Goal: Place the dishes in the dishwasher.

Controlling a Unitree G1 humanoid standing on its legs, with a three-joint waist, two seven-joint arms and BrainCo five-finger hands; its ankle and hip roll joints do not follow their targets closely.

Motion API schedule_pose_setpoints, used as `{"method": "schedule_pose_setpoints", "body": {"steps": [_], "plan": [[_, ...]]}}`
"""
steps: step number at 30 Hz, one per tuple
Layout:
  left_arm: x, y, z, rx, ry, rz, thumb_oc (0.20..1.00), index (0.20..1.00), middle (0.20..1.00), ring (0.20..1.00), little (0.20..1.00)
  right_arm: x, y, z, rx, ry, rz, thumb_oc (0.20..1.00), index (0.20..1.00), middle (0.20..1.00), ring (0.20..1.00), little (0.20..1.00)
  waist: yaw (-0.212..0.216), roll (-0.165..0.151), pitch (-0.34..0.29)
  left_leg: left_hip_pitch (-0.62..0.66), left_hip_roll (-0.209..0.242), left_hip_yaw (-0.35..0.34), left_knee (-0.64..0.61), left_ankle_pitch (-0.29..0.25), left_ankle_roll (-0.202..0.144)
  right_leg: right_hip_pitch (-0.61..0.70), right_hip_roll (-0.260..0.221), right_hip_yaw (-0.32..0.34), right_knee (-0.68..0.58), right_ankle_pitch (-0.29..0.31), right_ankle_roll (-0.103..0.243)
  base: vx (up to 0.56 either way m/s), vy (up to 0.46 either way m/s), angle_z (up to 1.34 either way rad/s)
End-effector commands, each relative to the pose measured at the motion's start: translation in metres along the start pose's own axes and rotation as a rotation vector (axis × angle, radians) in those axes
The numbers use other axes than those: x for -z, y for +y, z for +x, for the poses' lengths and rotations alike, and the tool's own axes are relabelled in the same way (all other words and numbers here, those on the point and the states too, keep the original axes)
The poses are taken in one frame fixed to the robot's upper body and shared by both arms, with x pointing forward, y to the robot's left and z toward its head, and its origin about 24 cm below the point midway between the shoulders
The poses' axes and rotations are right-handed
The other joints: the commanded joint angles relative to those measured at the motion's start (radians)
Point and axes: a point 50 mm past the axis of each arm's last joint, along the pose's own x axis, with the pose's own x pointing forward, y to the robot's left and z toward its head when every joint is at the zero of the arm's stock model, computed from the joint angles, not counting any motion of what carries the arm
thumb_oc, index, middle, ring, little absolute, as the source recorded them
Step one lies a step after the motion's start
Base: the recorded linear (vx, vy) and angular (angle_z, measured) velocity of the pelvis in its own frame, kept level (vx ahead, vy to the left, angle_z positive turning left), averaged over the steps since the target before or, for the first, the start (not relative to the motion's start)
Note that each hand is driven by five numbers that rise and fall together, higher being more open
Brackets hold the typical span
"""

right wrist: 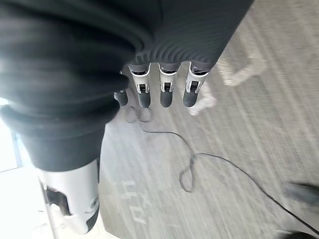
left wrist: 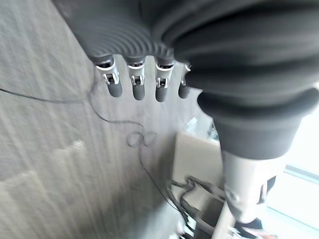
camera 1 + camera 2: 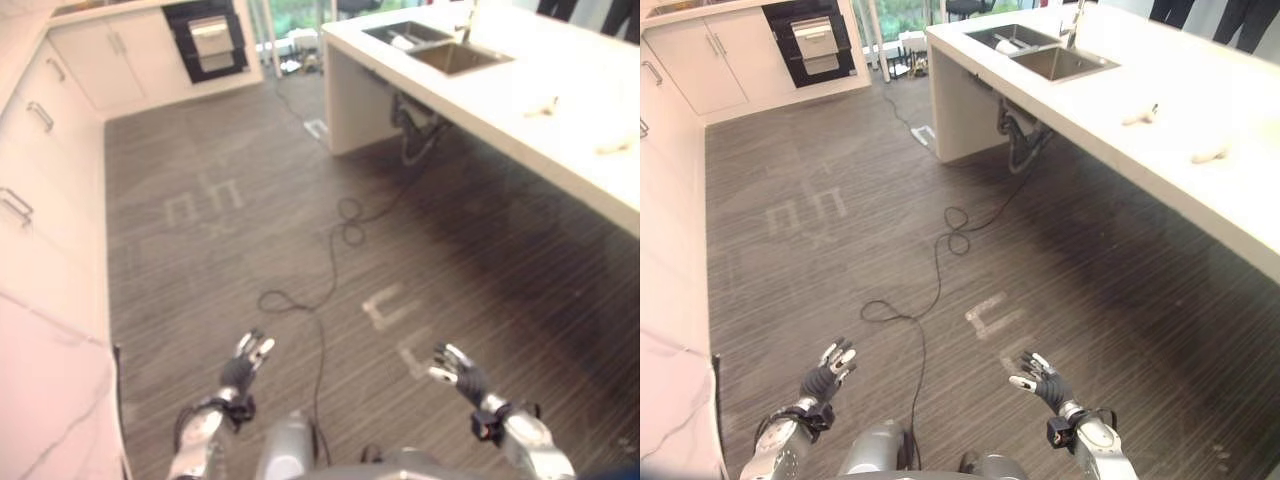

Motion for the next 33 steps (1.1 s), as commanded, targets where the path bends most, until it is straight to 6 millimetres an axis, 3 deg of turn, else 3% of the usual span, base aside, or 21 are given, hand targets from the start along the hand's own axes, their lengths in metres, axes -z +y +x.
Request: {"method": "schedule_pose_setpoints", "body": {"steps": [1, 5, 8, 9, 10, 11, 12, 14, 16, 17, 21, 24, 25, 27, 28, 29, 31, 33], "plan": [[-0.017, 0.008, -0.004, -0.003, -0.105, 0.0, 1.0, 1.0, 1.0, 1.0, 1.0, -0.008, 0.0, -0.01, -0.032, -0.078, -0.075, 1.0, 1.0, 1.0, 1.0, 1.0, 0.008, -0.005, -0.054, 0.067, -0.053, -0.091, -0.031, 0.144, -0.015, 0.104, -0.047, 0.077, -0.026, 0.079, 0.085, 0.42, 0.361, -0.15], [-0.027, 0.012, -0.001, 0.0, -0.121, 0.041, 1.0, 1.0, 1.0, 1.0, 1.0, -0.008, -0.001, -0.012, -0.019, -0.084, -0.049, 1.0, 1.0, 1.0, 1.0, 1.0, -0.001, -0.019, -0.085, 0.121, -0.1, -0.08, -0.031, 0.053, 0.038, 0.147, -0.105, 0.087, -0.026, 0.099, 0.128, 0.43, 0.385, -0.41], [-0.04, 0.013, 0.004, 0.024, -0.144, 0.079, 1.0, 1.0, 1.0, 1.0, 1.0, -0.011, 0.007, -0.009, -0.024, -0.11, -0.026, 1.0, 1.0, 1.0, 1.0, 1.0, -0.012, -0.041, -0.107, 0.152, -0.153, -0.081, -0.031, 0.013, 0.088, 0.168, -0.147, 0.092, -0.026, 0.212, 0.172, 0.35, 0.304, 0.16], [-0.043, 0.011, 0.006, 0.049, -0.138, 0.122, 1.0, 1.0, 1.0, 1.0, 1.0, -0.011, 0.013, -0.006, -0.024, -0.124, -0.018, 1.0, 1.0, 1.0, 1.0, 1.0, -0.027, -0.027, -0.112, 0.179, -0.178, -0.1, -0.031, -0.005, 0.113, 0.191, -0.151, 0.092, -0.026, 0.404, 0.193, 0.37, 0.376, 0.32], [-0.044, 0.008, 0.007, 0.068, -0.139, 0.142, 1.0, 1.0, 1.0, 1.0, 1.0, -0.012, 0.014, -0.005, -0.025, -0.132, -0.012, 1.0, 1.0, 1.0, 1.0, 1.0, -0.04, -0.009, -0.107, 0.197, -0.185, -0.107, -0.031, -0.02, 0.128, 0.125, -0.152, 0.105, 0.132, 0.454, 0.194, 0.45, 0.503, 0.61], [-0.046, 0.003, 0.007, 0.092, -0.139, 0.167, 1.0, 1.0, 1.0, 1.0, 1.0, -0.014, 0.017, -0.005, -0.026, -0.141, -0.006, 1.0, 1.0, 1.0, 1.0, 1.0, -0.051, 0.01, -0.098, 0.224, -0.188, -0.103, -0.031, -0.039, 0.139, 0.034, -0.139, 0.096, 0.271, 0.457, 0.18, 0.39, 0.381, 0.58], [-0.048, -0.003, 0.008, 0.11, -0.139, 0.185, 1.0, 1.0, 1.0, 1.0, 1.0, -0.016, 0.02, -0.001, -0.029, -0.137, -0.013, 1.0, 1.0, 1.0, 1.0, 1.0, -0.06, 0.011, -0.09, 0.247, -0.195, -0.1, -0.031, -0.048, 0.138, -0.034, -0.098, 0.07, 0.235, 0.4, 0.155, 0.42, 0.251, 0.31], [-0.051, -0.007, 0.007, 0.139, -0.138, 0.188, 1.0, 1.0, 1.0, 1.0, 1.0, -0.015, 0.02, -0.003, -0.022, -0.128, -0.007, 1.0, 1.0, 1.0, 1.0, 1.0, -0.073, -0.004, -0.083, 0.272, -0.215, -0.111, -0.031, -0.053, 0.132, -0.018, -0.074, 0.025, 0.026, 0.378, 0.149, 0.42, 0.009, -0.18], [-0.05, -0.006, 0.005, 0.153, -0.134, 0.188, 1.0, 1.0, 1.0, 1.0, 1.0, -0.007, 0.016, -0.01, -0.019, -0.113, -0.007, 1.0, 1.0, 1.0, 1.0, 1.0, -0.093, -0.041, -0.069, 0.314, -0.251, -0.107, -0.031, -0.083, 0.133, -0.106, -0.108, 0.049, -0.026, 0.344, 0.161, 0.47, -0.147, 0.66], [-0.047, -0.008, 0.005, 0.167, -0.126, 0.196, 1.0, 1.0, 1.0, 1.0, 1.0, 0.0, 0.01, -0.016, -0.005, -0.105, 0.001, 1.0, 1.0, 1.0, 1.0, 1.0, -0.123, -0.058, -0.069, 0.355, -0.283, -0.123, -0.031, -0.123, 0.14, -0.235, -0.128, 0.113, -0.026, 0.367, 0.182, 0.46, -0.179, 0.83], [-0.043, -0.009, 0.002, 0.182, -0.125, 0.204, 1.0, 1.0, 1.0, 1.0, 1.0, -0.001, 0.005, -0.019, 0.015, -0.098, 0.018, 1.0, 1.0, 1.0, 1.0, 1.0, -0.138, -0.064, -0.078, 0.404, -0.313, -0.156, -0.031, -0.175, 0.157, -0.291, -0.131, 0.141, -0.026, 0.36, 0.186, 0.47, -0.215, 0.4], [-0.04, -0.009, -0.001, 0.175, -0.138, 0.169, 1.0, 1.0, 1.0, 1.0, 1.0, -0.004, 0.0, -0.02, 0.035, -0.093, 0.019, 1.0, 1.0, 1.0, 1.0, 1.0, -0.136, -0.071, -0.126, 0.469, -0.296, -0.135, -0.031, -0.212, 0.142, -0.241, -0.121, 0.127, -0.026, 0.34, 0.165, 0.54, -0.311, 0.1], [-0.042, -0.01, -0.002, 0.177, -0.146, 0.168, 1.0, 1.0, 1.0, 1.0, 1.0, -0.006, -0.002, -0.021, 0.037, -0.103, 0.02, 1.0, 1.0, 1.0, 1.0, 1.0, -0.136, -0.068, -0.131, 0.486, -0.285, -0.13, -0.031, -0.2, 0.132, -0.231, -0.114, 0.122, -0.026, 0.332, 0.156, 0.44, -0.29, 0.17], [-0.047, -0.012, -0.004, 0.185, -0.171, 0.168, 1.0, 1.0, 1.0, 1.0, 1.0, -0.014, -0.007, -0.024, 0.044, -0.128, 0.004, 1.0, 1.0, 1.0, 1.0, 1.0, -0.126, -0.044, -0.13, 0.524, -0.232, -0.113, -0.031, -0.051, 0.087, -0.185, -0.084, 0.106, -0.026, 0.288, 0.124, 0.38, -0.261, 0.42], [-0.051, -0.013, -0.004, 0.182, -0.193, 0.16, 1.0, 1.0, 1.0, 1.0, 1.0, -0.019, -0.009, -0.025, 0.041, -0.146, -0.011, 1.0, 1.0, 1.0, 1.0, 1.0, -0.116, -0.052, -0.132, 0.527, -0.223, -0.105, -0.031, 0.086, 0.06, -0.167, -0.083, 0.112, -0.026, 0.268, 0.109, 0.4, -0.325, 0.01], [-0.056, -0.015, -0.003, 0.177, -0.225, 0.142, 1.0, 1.0, 1.0, 1.0, 1.0, -0.024, -0.012, -0.025, 0.031, -0.167, -0.027, 1.0, 1.0, 1.0, 1.0, 1.0, -0.094, -0.077, -0.114, 0.481, -0.245, -0.114, 0.069, 0.202, 0.043, -0.122, -0.094, 0.133, -0.026, 0.24, 0.088, 0.36, -0.317, -0.55], [-0.062, -0.017, -0.005, 0.177, -0.259, 0.132, 1.0, 1.0, 1.0, 1.0, 1.0, -0.029, -0.014, -0.025, 0.024, -0.189, -0.045, 1.0, 1.0, 1.0, 1.0, 1.0, -0.078, -0.086, -0.095, 0.348, -0.26, -0.093, 0.273, 0.211, 0.039, -0.086, -0.099, 0.134, -0.026, 0.225, 0.066, 0.22, -0.205, -0.95], [-0.067, -0.017, -0.006, 0.177, -0.289, 0.123, 1.0, 1.0, 1.0, 1.0, 1.0, -0.034, -0.015, -0.025, 0.029, -0.212, -0.054, 1.0, 1.0, 1.0, 1.0, 1.0, -0.06, -0.09, -0.075, 0.268, -0.241, -0.054, 0.296, 0.183, 0.052, -0.055, -0.106, 0.12, -0.026, 0.211, 0.062, 0.2, -0.114, -0.63]]}}
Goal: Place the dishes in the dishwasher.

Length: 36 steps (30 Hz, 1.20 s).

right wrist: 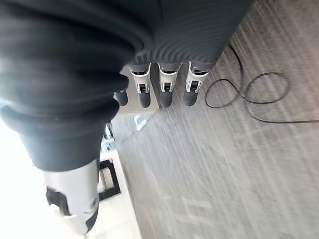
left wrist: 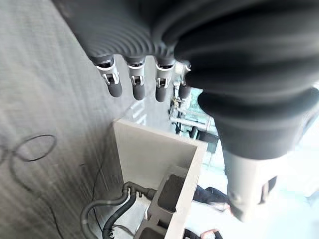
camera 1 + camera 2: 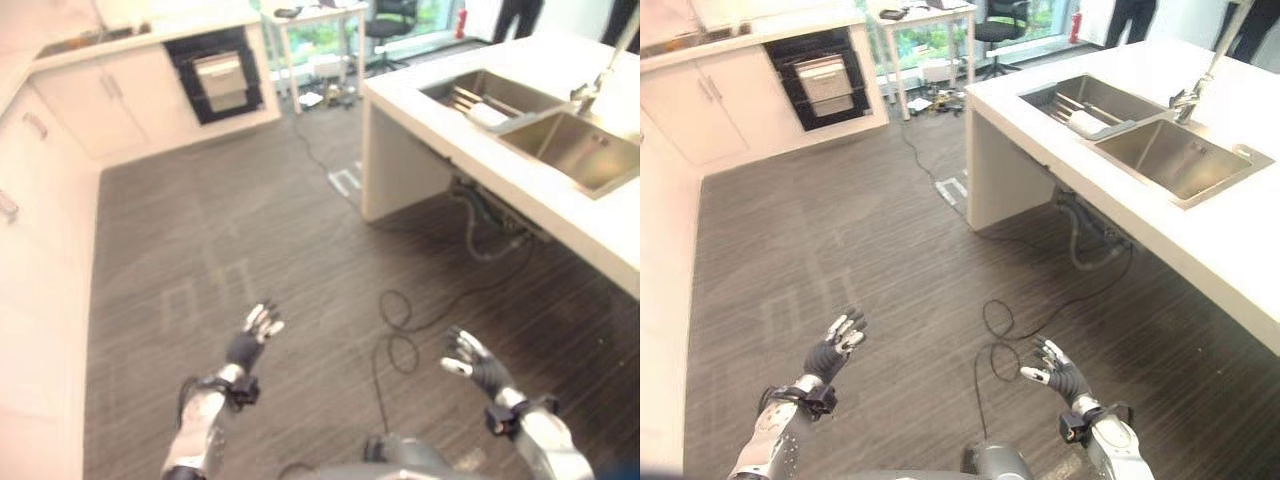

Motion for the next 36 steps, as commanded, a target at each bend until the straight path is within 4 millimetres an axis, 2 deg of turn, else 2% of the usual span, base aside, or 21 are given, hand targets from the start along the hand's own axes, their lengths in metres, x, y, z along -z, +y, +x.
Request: {"method": "schedule_pose_setpoints", "body": {"steps": [1, 2, 3, 5, 7, 10, 11, 13, 14, 15, 16, 17, 19, 20, 23, 26, 29, 31, 34, 35, 36], "plan": [[-0.019, 0.011, -0.009, -0.028, -0.11, 0.013, 1.0, 1.0, 1.0, 1.0, 1.0, -0.019, -0.004, -0.008, 0.002, -0.124, -0.023, 1.0, 1.0, 1.0, 1.0, 1.0, 0.011, -0.031, 0.013, -0.022, 0.061, 0.063, -0.408, 0.131, 0.056, 0.049, -0.112, 0.036, -0.015, 0.047, 0.235, 0.35, -0.04, -0.49], [-0.026, 0.012, -0.011, -0.052, -0.145, 0.011, 1.0, 1.0, 1.0, 1.0, 1.0, -0.027, -0.002, -0.005, -0.013, -0.141, -0.035, 1.0, 1.0, 1.0, 1.0, 1.0, 0.014, -0.026, 0.016, 0.028, 0.082, 0.097, -0.567, 0.126, 0.053, 0.061, -0.103, 0.047, -0.015, 0.033, 0.245, 0.38, 0.045, -0.53], [-0.031, 0.014, -0.013, -0.062, -0.175, 0.01, 1.0, 1.0, 1.0, 1.0, 1.0, -0.03, 0.0, -0.004, -0.023, -0.151, -0.045, 1.0, 1.0, 1.0, 1.0, 1.0, 0.016, -0.011, 0.016, 0.028, 0.098, 0.092, -0.634, 0.106, 0.051, 0.064, -0.085, 0.053, -0.015, 0.027, 0.253, 0.33, 0.146, -0.76], [-0.048, 0.018, -0.018, -0.089, -0.273, -0.011, 1.0, 1.0, 1.0, 1.0, 1.0, -0.039, 0.004, -0.006, -0.045, -0.179, -0.085, 1.0, 1.0, 1.0, 1.0, 1.0, 0.021, 0.023, 0.003, -0.056, 0.125, -0.016, -0.634, -0.026, 0.047, 0.069, -0.056, 0.07, -0.015, 0.014, 0.264, 0.34, 0.282, -0.78], [-0.073, 0.019, -0.028, -0.089, -0.431, 0.018, 1.0, 1.0, 1.0, 1.0, 1.0, -0.055, 0.006, -0.012, -0.079, -0.253, -0.118, 1.0, 1.0, 1.0, 1.0, 1.0, 0.037, 0.027, -0.011, -0.085, 0.115, -0.099, -0.634, -0.041, 0.033, 0.087, -0.067, 0.079, -0.015, -0.01, 0.268, 0.41, 0.338, -0.47], [-0.116, 0.022, -0.036, -0.11, -0.642, 0.093, 1.0, 1.0, 1.0, 1.0, 1.0, -0.087, 0.015, -0.022, -0.167, -0.383, -0.13, 1.0, 1.0, 1.0, 1.0, 1.0, 0.019, 0.022, -0.039, -0.053, 0.098, -0.09, -0.634, -0.072, 0.053, 0.09, -0.108, 0.051, -0.015, -0.003, 0.289, 0.38, 0.355, -0.09], [-0.129, 0.018, -0.037, -0.1, -0.696, 0.145, 1.0, 1.0, 1.0, 1.0, 1.0, -0.099, 0.019, -0.025, -0.189, -0.43, -0.13, 1.0, 1.0, 1.0, 1.0, 1.0, 0.022, 0.015, -0.049, -0.046, 0.071, -0.113, -0.634, -0.084, 0.066, 0.094, -0.118, 0.055, -0.015, 0.012, 0.3, 0.32, 0.318, 0.41], [-0.141, 0.011, -0.04, -0.072, -0.745, 0.193, 1.0, 1.0, 1.0, 1.0, 1.0, -0.112, 0.022, -0.025, -0.189, -0.487, -0.131, 1.0, 1.0, 1.0, 1.0, 1.0, 0.032, 0.008, -0.052, -0.038, 0.05, -0.125, -0.634, -0.1, 0.085, 0.105, -0.131, 0.067, -0.015, 0.026, 0.308, 0.28, 0.373, 0.34], [-0.146, 0.005, -0.04, -0.057, -0.762, 0.234, 1.0, 1.0, 1.0, 1.0, 1.0, -0.12, 0.025, -0.024, -0.178, -0.519, -0.121, 1.0, 1.0, 1.0, 1.0, 1.0, 0.034, 0.002, -0.055, -0.033, 0.031, -0.127, -0.634, -0.113, 0.109, 0.111, -0.143, 0.078, -0.015, 0.08, 0.327, 0.33, 0.547, 0.18], [-0.15, -0.002, -0.038, -0.019, -0.761, 0.275, 1.0, 1.0, 1.0, 1.0, 1.0, -0.125, 0.029, -0.023, -0.159, -0.563, -0.104, 1.0, 1.0, 1.0, 1.0, 1.0, 0.031, 0.01, -0.052, -0.027, 0.006, -0.154, -0.634, -0.12, 0.14, 0.147, -0.123, 0.092, -0.015, 0.181, 0.336, 0.28, 0.481, -0.18], [-0.151, -0.004, -0.039, -0.006, -0.763, 0.293, 1.0, 1.0, 1.0, 1.0, 1.0, -0.129, 0.03, -0.023, -0.143, -0.588, -0.093, 1.0, 1.0, 1.0, 1.0, 1.0, 0.028, 0.022, -0.049, -0.021, 0.007, -0.167, -0.634, -0.12, 0.144, 0.155, -0.106, 0.083, -0.009, 0.234, 0.336, 0.22, 0.419, -0.21], [-0.151, -0.01, -0.039, 0.008, -0.774, 0.333, 1.0, 1.0, 1.0, 1.0, 1.0, -0.135, 0.032, -0.023, -0.135, -0.623, -0.07, 1.0, 1.0, 1.0, 1.0, 1.0, 0.022, 0.037, -0.033, -0.008, 0.01, -0.165, -0.634, -0.127, 0.149, 0.093, -0.09, 0.075, 0.108, 0.259, 0.329, 0.15, 0.246, -0.38], [-0.158, -0.013, -0.037, 0.014, -0.787, 0.32, 1.0, 1.0, 1.0, 1.0, 1.0, -0.138, 0.034, -0.024, -0.14, -0.644, -0.061, 1.0, 1.0, 1.0, 1.0, 1.0, 0.014, 0.026, -0.027, 0.0, 0.011, -0.13, -0.634, -0.132, 0.143, 0.075, -0.087, 0.018, -0.015, 0.233, 0.319, 0.21, 0.097, -0.37], [-0.16, -0.013, -0.036, 0.012, -0.793, 0.316, 1.0, 1.0, 1.0, 1.0, 1.0, -0.138, 0.034, -0.025, -0.14, -0.644, -0.063, 1.0, 1.0, 1.0, 1.0, 1.0, 0.007, 0.009, -0.022, 0.013, 0.004, -0.107, -0.634, -0.142, 0.141, 0.034, -0.105, 0.003, -0.015, 0.215, 0.326, 0.27, -0.048, -0.93], [-0.166, -0.012, -0.04, -0.021, -0.81, 0.31, 1.0, 1.0, 1.0, 1.0, 1.0, -0.142, 0.027, -0.028, -0.163, -0.648, -0.078, 1.0, 1.0, 1.0, 1.0, 1.0, -0.005, -0.011, -0.013, 0.087, 0.005, -0.038, -0.634, -0.194, 0.135, -0.092, -0.172, -0.071, -0.015, 0.245, 0.354, 0.31, -0.11, -1.18], [-0.165, -0.015, -0.043, -0.018, -0.818, 0.267, 1.0, 1.0, 1.0, 1.0, 1.0, -0.148, 0.021, -0.033, -0.136, -0.67, -0.106, 1.0, 1.0, 1.0, 1.0, 1.0, -0.007, -0.019, -0.038, 0.1, 0.016, -0.017, -0.634, -0.209, 0.132, -0.077, -0.158, -0.047, -0.015, 0.149, 0.334, 0.3, -0.195, -0.5], [-0.165, -0.02, -0.043, 0.0, -0.839, 0.238, 1.0, 1.0, 1.0, 1.0, 1.0, -0.158, 0.019, -0.037, -0.114, -0.706, -0.123, 1.0, 1.0, 1.0, 1.0, 1.0, -0.016, -0.014, -0.061, 0.113, 0.048, 0.04, -0.634, -0.213, 0.12, -0.04, -0.143, -0.033, -0.015, 0.107, 0.316, 0.32, -0.181, 0.06], [-0.168, -0.024, -0.043, 0.019, -0.869, 0.243, 1.0, 1.0, 1.0, 1.0, 1.0, -0.162, 0.016, -0.044, -0.099, -0.731, -0.133, 1.0, 1.0, 1.0, 1.0, 1.0, -0.026, -0.004, -0.06, 0.132, 0.075, 0.061, -0.634, -0.156, 0.094, -0.022, -0.127, -0.023, -0.015, 0.089, 0.301, 0.31, -0.194, 0.13], [-0.171, -0.03, -0.041, 0.037, -0.893, 0.242, 1.0, 1.0, 1.0, 1.0, 1.0, -0.17, 0.013, -0.051, -0.082, -0.769, -0.146, 1.0, 1.0, 1.0, 1.0, 1.0, -0.036, 0.002, -0.049, 0.171, 0.103, 0.068, -0.634, 0.036, 0.038, 0.009, -0.1, -0.003, -0.015, 0.059, 0.269, 0.23, -0.204, -0.18], [-0.171, -0.035, -0.04, 0.054, -0.9, 0.242, 1.0, 1.0, 1.0, 1.0, 1.0, -0.174, 0.013, -0.053, -0.074, -0.796, -0.17, 1.0, 1.0, 1.0, 1.0, 1.0, -0.025, -0.032, -0.025, 0.138, 0.066, 0.041, -0.5, 0.141, 0.03, 0.042, -0.105, 0.055, -0.015, 0.041, 0.24, 0.2, -0.193, -0.51], [-0.171, -0.035, -0.04, 0.058, -0.903, 0.245, 1.0, 1.0, 1.0, 1.0, 1.0, -0.175, 0.012, -0.053, -0.071, -0.802, -0.169, 1.0, 1.0, 1.0, 1.0, 1.0, -0.024, -0.032, -0.022, 0.123, 0.066, 0.037, -0.477, 0.138, 0.031, 0.043, -0.102, 0.059, -0.015, 0.04, 0.238, 0.2, -0.17, -0.71]]}}
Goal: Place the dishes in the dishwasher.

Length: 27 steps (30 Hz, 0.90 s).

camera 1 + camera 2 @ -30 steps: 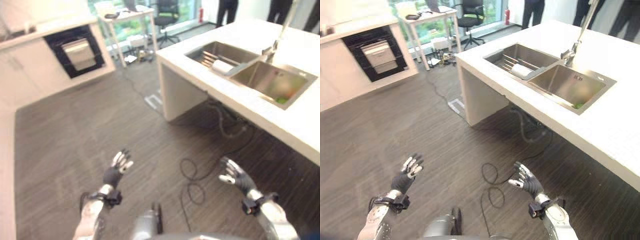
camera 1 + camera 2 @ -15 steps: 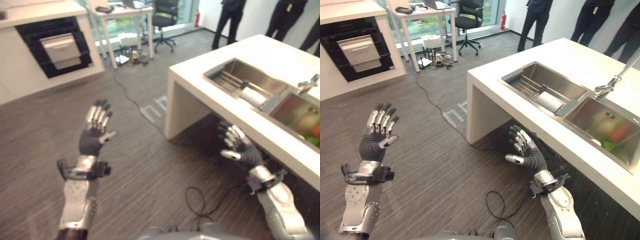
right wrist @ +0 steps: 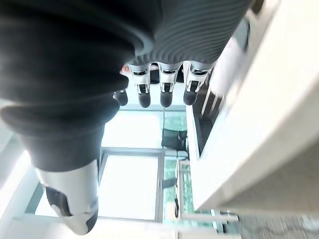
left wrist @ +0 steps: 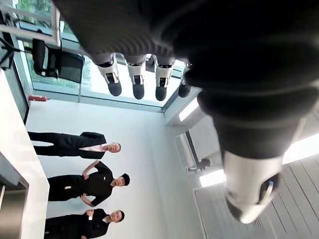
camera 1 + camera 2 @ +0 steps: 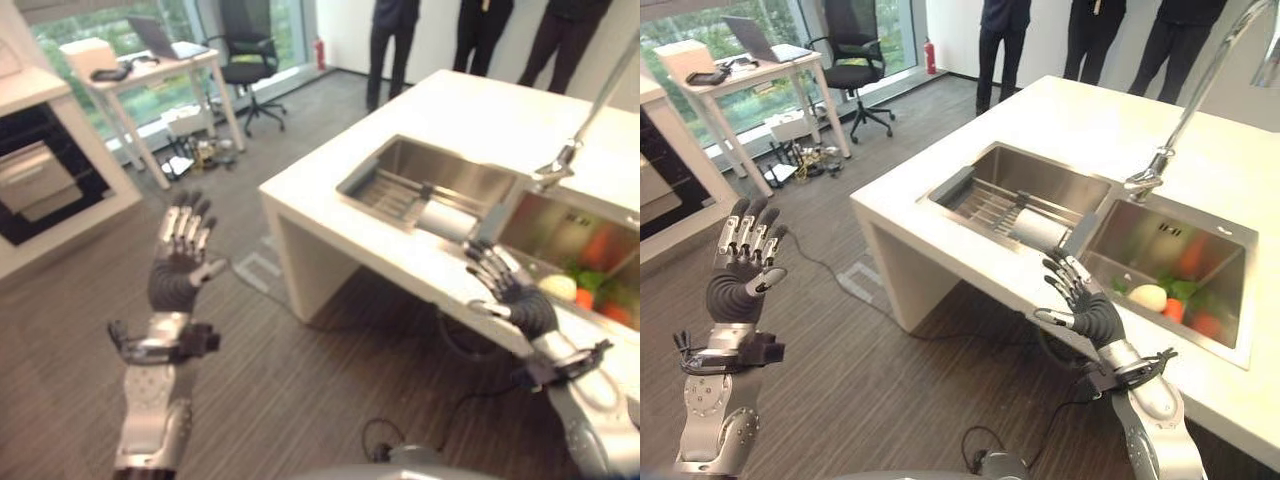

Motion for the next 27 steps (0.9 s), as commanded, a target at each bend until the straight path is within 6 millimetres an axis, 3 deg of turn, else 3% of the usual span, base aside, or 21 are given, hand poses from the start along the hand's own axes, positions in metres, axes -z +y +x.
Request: {"method": "schedule_pose_setpoints", "body": {"steps": [1, 2, 3, 4, 5, 6, 7, 8, 10, 14, 20, 22, 23, 27], "plan": [[-0.018, -0.002, 0.008, 0.04, -0.121, 0.041, 1.0, 1.0, 1.0, 1.0, 1.0, -0.031, -0.002, 0.012, 0.002, -0.206, -0.021, 1.0, 1.0, 1.0, 1.0, 1.0, 0.013, -0.048, 0.042, -0.124, -0.084, -0.015, 0.067, 0.237, 0.083, 0.045, -0.042, 0.085, -0.037, 0.024, 0.07, 0.12, -0.03, -0.64], [-0.017, -0.003, 0.009, 0.047, -0.118, 0.038, 1.0, 1.0, 1.0, 1.0, 1.0, -0.035, -0.003, 0.015, 0.018, -0.22, -0.03, 1.0, 1.0, 1.0, 1.0, 1.0, 0.023, -0.051, 0.051, -0.162, -0.085, -0.025, 0.046, 0.199, 0.104, 0.05, -0.035, 0.102, -0.037, 0.021, 0.074, 0.19, 0.023, -0.64], [-0.018, 0.0, 0.008, 0.047, -0.124, 0.043, 1.0, 1.0, 1.0, 1.0, 1.0, -0.037, -0.003, 0.019, 0.015, -0.233, -0.03, 1.0, 1.0, 1.0, 1.0, 1.0, 0.035, -0.047, 0.053, -0.14, -0.076, -0.034, -0.101, 0.18, 0.116, 0.052, -0.022, 0.12, -0.037, 0.015, 0.085, 0.18, 0.134, -0.6], [-0.023, 0.002, 0.007, 0.046, -0.139, 0.061, 1.0, 1.0, 1.0, 1.0, 1.0, -0.04, -0.003, 0.022, 0.004, -0.245, -0.03, 1.0, 1.0, 1.0, 1.0, 1.0, 0.043, -0.02, 0.06, -0.193, -0.048, -0.063, -0.14, 0.116, 0.12, 0.057, 0.007, 0.134, -0.037, 0.005, 0.094, 0.2, 0.238, -0.7], [-0.029, 0.004, 0.004, 0.047, -0.16, 0.077, 1.0, 1.0, 1.0, 1.0, 1.0, -0.042, -0.003, 0.022, -0.002, -0.251, -0.034, 1.0, 1.0, 1.0, 1.0, 1.0, 0.059, -0.001, 0.061, -0.245, -0.046, -0.135, -0.14, 0.072, 0.114, 0.069, 0.03, 0.158, -0.037, -0.008, 0.099, 0.17, 0.246, -0.98], [-0.033, 0.005, 0.003, 0.046, -0.182, 0.088, 1.0, 1.0, 1.0, 1.0, 1.0, -0.043, -0.002, 0.021, -0.006, -0.255, -0.035, 1.0, 1.0, 1.0, 1.0, 1.0, 0.065, 0.007, 0.058, -0.255, -0.049, -0.162, -0.14, 0.137, 0.104, 0.07, 0.041, 0.173, -0.037, -0.01, 0.096, 0.17, 0.231, -1.18], [-0.036, 0.006, 0.003, 0.036, -0.198, 0.097, 1.0, 1.0, 1.0, 1.0, 1.0, -0.044, -0.002, 0.021, -0.015, -0.252, -0.041, 1.0, 1.0, 1.0, 1.0, 1.0, 0.07, 0.0, 0.049, -0.243, -0.082, -0.19, -0.14, 0.07, 0.121, 0.061, 0.026, 0.187, -0.037, -0.011, 0.104, 0.12, 0.218, -1.56], [-0.038, 0.004, 0.006, 0.039, -0.21, 0.098, 1.0, 1.0, 1.0, 1.0, 1.0, -0.045, -0.003, 0.022, -0.009, -0.248, -0.045, 1.0, 1.0, 1.0, 1.0, 1.0, 0.062, 0.005, 0.041, -0.242, -0.081, -0.188, -0.14, 0.031, 0.123, 0.06, 0.018, 0.183, -0.037, -0.009, 0.107, 0.11, 0.251, -1.7], [-0.043, 0.003, 0.015, 0.062, -0.235, 0.113, 1.0, 1.0, 1.0, 1.0, 1.0, -0.047, -0.006, 0.017, 0.012, -0.239, -0.034, 1.0, 1.0, 1.0, 1.0, 1.0, 0.035, 0.009, 0.016, -0.213, -0.082, -0.176, -0.14, -0.009, 0.123, 0.049, -0.007, 0.175, -0.037, -0.007, 0.124, 0.17, 0.278, -1.41], [-0.05, 0.001, 0.018, 0.092, -0.246, 0.144, 1.0, 1.0, 1.0, 1.0, 1.0, -0.046, -0.008, 0.007, 0.049, -0.212, -0.028, 1.0, 1.0, 1.0, 1.0, 1.0, 0.013, 0.01, -0.008, -0.207, -0.085, -0.139, -0.14, -0.028, 0.135, 0.044, -0.034, 0.175, -0.037, 0.006, 0.143, 0.13, 0.227, -0.37], [-0.052, -0.002, 0.02, 0.138, -0.228, 0.218, 1.0, 1.0, 1.0, 1.0, 1.0, -0.041, -0.009, 0.008, 0.108, -0.188, -0.007, 1.0, 1.0, 1.0, 1.0, 1.0, 0.013, 0.012, -0.008, -0.197, -0.089, -0.11, -0.14, -0.044, 0.157, 0.038, -0.065, 0.157, -0.037, 0.031, 0.158, 0.03, 0.147, 0.15], [-0.049, 0.001, 0.021, 0.139, -0.188, 0.268, 1.0, 1.0, 1.0, 1.0, 1.0, -0.039, -0.006, 0.015, 0.085, -0.184, 0.011, 1.0, 1.0, 1.0, 1.0, 1.0, 0.029, 0.013, -0.005, -0.194, -0.074, -0.081, -0.14, -0.038, 0.15, 0.042, -0.083, 0.084, -0.037, 0.047, 0.167, -0.07, 0.05, -0.35], [-0.05, 0.002, 0.023, 0.134, -0.192, 0.329, 1.0, 1.0, 1.0, 1.0, 1.0, -0.038, -0.002, 0.025, 0.048, -0.182, 0.005, 1.0, 1.0, 1.0, 1.0, 1.0, 0.054, 0.015, -0.005, -0.193, -0.058, -0.041, -0.14, -0.043, 0.143, 0.039, -0.111, 0.006, -0.037, 0.035, 0.171, -0.11, 0.002, -1.21], [-0.051, 0.001, 0.032, 0.147, -0.174, 0.483, 1.0, 1.0, 1.0, 1.0, 1.0, -0.043, -0.004, 0.035, 0.039, -0.171, -0.018, 1.0, 1.0, 1.0, 1.0, 1.0, 0.065, 0.015, -0.017, -0.189, -0.047, -0.005, -0.14, -0.057, 0.141, 0.033, -0.112, 0.004, -0.037, 0.016, 0.167, -0.06, -0.064, -0.72]]}}
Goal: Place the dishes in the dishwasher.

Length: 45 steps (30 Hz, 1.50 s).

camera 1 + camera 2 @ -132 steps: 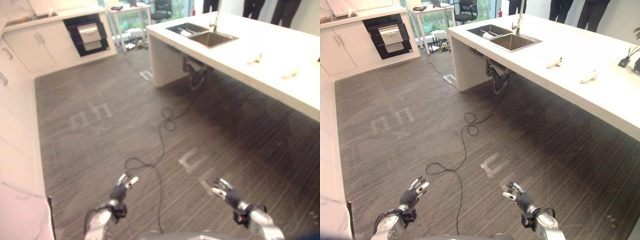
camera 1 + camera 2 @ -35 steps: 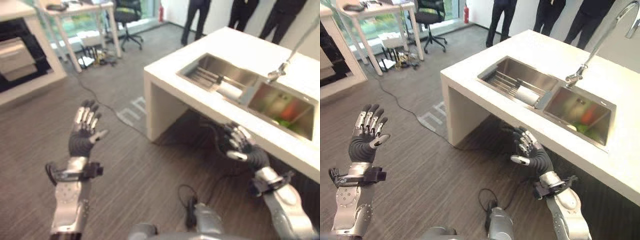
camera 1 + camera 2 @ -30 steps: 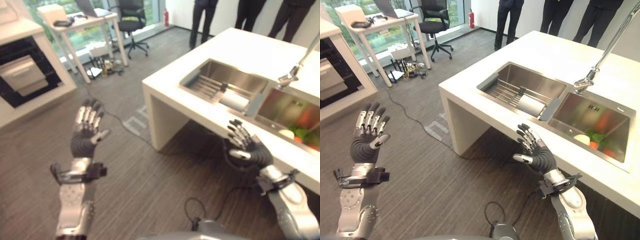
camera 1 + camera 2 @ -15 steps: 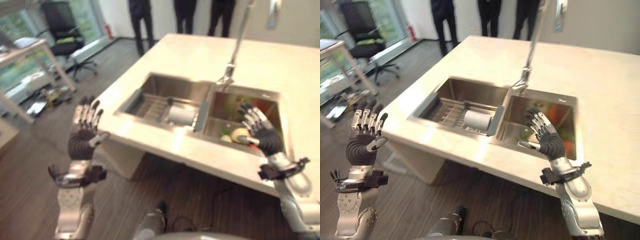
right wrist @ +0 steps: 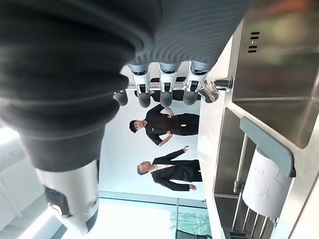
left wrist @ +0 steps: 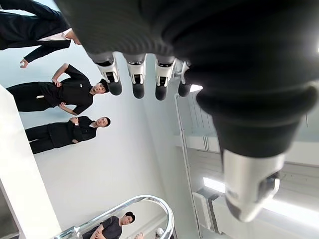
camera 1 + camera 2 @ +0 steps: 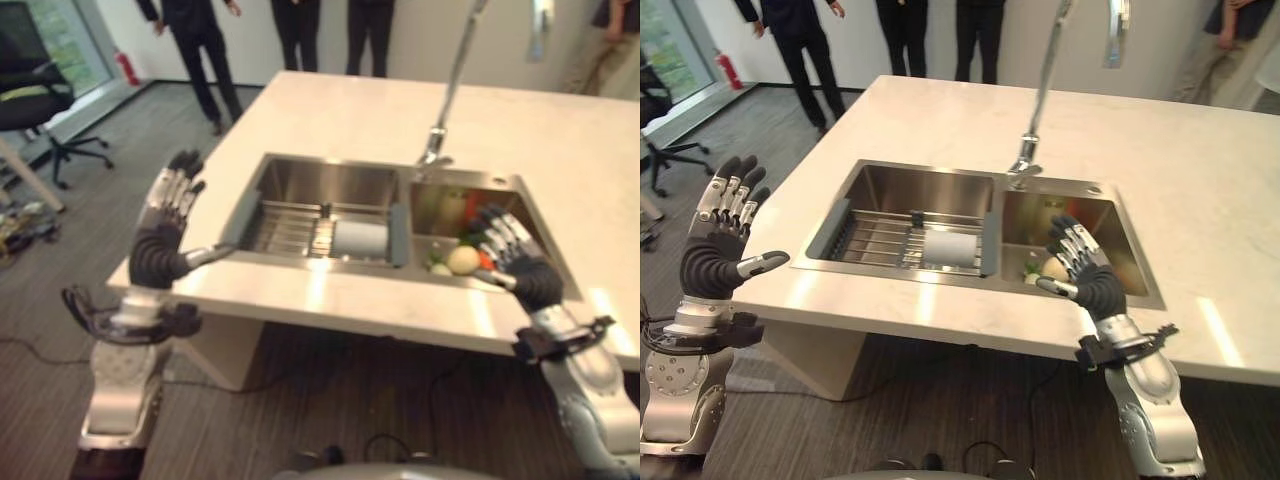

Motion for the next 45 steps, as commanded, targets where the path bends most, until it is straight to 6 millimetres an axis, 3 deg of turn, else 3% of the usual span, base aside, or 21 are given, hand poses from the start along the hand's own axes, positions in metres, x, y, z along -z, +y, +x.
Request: {"method": "schedule_pose_setpoints", "body": {"steps": [1, 12, 17, 22, 23, 29, 34, 45], "plan": [[-0.017, 0.005, 0.014, -0.009, -0.09, 0.159, 1.0, 1.0, 1.0, 1.0, 1.0, -0.02, -0.004, 0.014, -0.002, -0.095, -0.046, 1.0, 1.0, 1.0, 1.0, 1.0, 0.009, 0.007, -0.033, 0.004, 0.073, 0.002, 0.091, -0.065, -0.061, 0.009, 0.012, 0.012, -0.08, 0.138, 0.046, -0.03, -0.051, 0.06], [0.006, 0.017, 0.056, 0.158, 0.107, 0.527, 1.0, 1.0, 1.0, 1.0, 1.0, -0.016, -0.001, 0.022, -0.066, -0.04, -0.077, 1.0, 1.0, 1.0, 1.0, 1.0, -0.063, 0.045, -0.058, 0.03, 0.098, 0.07, 0.091, -0.077, -0.066, 0.01, 0.033, 0.043, -0.08, 0.133, 0.048, 0.02, -0.016, -0.08], [0.02, 0.043, 0.083, 0.205, 0.259, 0.615, 1.0, 1.0, 1.0, 1.0, 1.0, -0.017, -0.004, 0.027, -0.115, -0.01, -0.121, 1.0, 1.0, 1.0, 1.0, 1.0, -0.103, 0.066, -0.067, 0.041, 0.109, 0.109, 0.091, -0.083, -0.07, 0.005, 0.044, 0.064, -0.08, 0.134, 0.051, 0.01, 0.024, -0.19], [0.037, 0.059, 0.094, 0.304, 0.444, 0.702, 1.0, 1.0, 1.0, 1.0, 1.0, -0.021, -0.011, 0.027, -0.157, 0.011, -0.164, 1.0, 1.0, 1.0, 1.0, 1.0, -0.134, 0.08, -0.069, 0.05, 0.116, 0.135, 0.091, -0.089, -0.073, 0.001, 0.053, 0.08, -0.08, 0.135, 0.053, 0.03, 0.042, -0.16], [0.054, 0.069, 0.092, 0.337, 0.572, 0.723, 1.0, 1.0, 1.0, 1.0, 1.0, -0.022, -0.012, 0.029, -0.18, 0.021, -0.178, 1.0, 1.0, 1.0, 1.0, 1.0, -0.15, 0.088, -0.069, 0.054, 0.117, 0.147, 0.091, -0.09, -0.074, -0.001, 0.058, 0.089, -0.08, 0.136, 0.054, 0.04, 0.052, -0.12], [0.085, 0.09, 0.083, 0.413, 0.813, 0.785, 1.0, 1.0, 1.0, 1.0, 1.0, -0.022, -0.02, 0.027, -0.221, 0.051, -0.198, 1.0, 1.0, 1.0, 1.0, 1.0, -0.187, 0.1, -0.066, 0.072, 0.117, 0.172, 0.091, -0.103, -0.072, 0.005, 0.065, 0.106, -0.08, 0.133, 0.063, 0.05, 0.046, -0.19], [0.094, 0.101, 0.077, 0.443, 0.924, 0.786, 1.0, 1.0, 1.0, 1.0, 1.0, -0.023, -0.022, 0.026, -0.244, 0.068, -0.219, 1.0, 1.0, 1.0, 1.0, 1.0, -0.205, 0.102, -0.065, 0.075, 0.117, 0.187, 0.091, -0.109, -0.069, 0.0, 0.071, 0.117, -0.08, 0.134, 0.065, 0.05, 0.039, -0.09], [0.11, 0.101, 0.064, 0.461, 1.004, 0.811, 1.0, 1.0, 1.0, 1.0, 1.0, -0.024, -0.026, 0.022, -0.268, 0.095, -0.254, 1.0, 1.0, 1.0, 1.0, 1.0, -0.227, 0.09, -0.065, 0.077, 0.118, 0.21, 0.091, -0.12, -0.059, -0.008, 0.076, 0.129, -0.08, 0.133, 0.066, 0.04, 0.034, -0.06]]}}
